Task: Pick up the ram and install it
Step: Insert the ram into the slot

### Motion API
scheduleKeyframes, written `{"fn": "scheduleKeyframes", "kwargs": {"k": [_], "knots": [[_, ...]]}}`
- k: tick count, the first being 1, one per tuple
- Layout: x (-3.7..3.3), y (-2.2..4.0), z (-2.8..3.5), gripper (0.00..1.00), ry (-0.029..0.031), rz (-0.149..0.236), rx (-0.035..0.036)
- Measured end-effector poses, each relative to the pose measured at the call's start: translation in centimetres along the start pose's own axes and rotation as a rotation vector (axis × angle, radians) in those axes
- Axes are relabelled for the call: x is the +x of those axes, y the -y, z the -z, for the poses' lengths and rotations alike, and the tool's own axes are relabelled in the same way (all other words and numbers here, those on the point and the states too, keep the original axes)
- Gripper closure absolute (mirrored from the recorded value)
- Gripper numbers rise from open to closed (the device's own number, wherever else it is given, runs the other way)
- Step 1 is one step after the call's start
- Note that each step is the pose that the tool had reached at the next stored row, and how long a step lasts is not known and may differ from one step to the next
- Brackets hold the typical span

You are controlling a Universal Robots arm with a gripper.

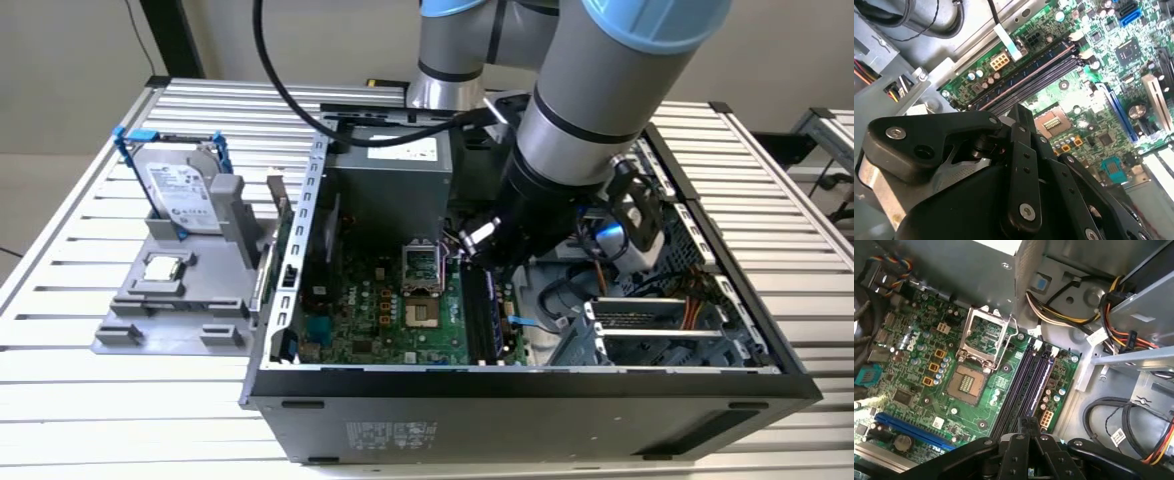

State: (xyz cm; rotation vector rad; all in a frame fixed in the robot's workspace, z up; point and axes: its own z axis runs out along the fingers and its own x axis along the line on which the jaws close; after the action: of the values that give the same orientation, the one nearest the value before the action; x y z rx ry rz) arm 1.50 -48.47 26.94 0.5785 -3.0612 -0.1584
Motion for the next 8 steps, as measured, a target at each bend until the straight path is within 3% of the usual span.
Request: {"fn": "scheduleKeyframes", "kwargs": {"k": [4,8], "knots": [[0.00,0.00,0.04,1.00,0.0102,0.031,0.0053],[0.00,-0.01,0.05,1.00,0.0277,0.061,0.0136]]}}
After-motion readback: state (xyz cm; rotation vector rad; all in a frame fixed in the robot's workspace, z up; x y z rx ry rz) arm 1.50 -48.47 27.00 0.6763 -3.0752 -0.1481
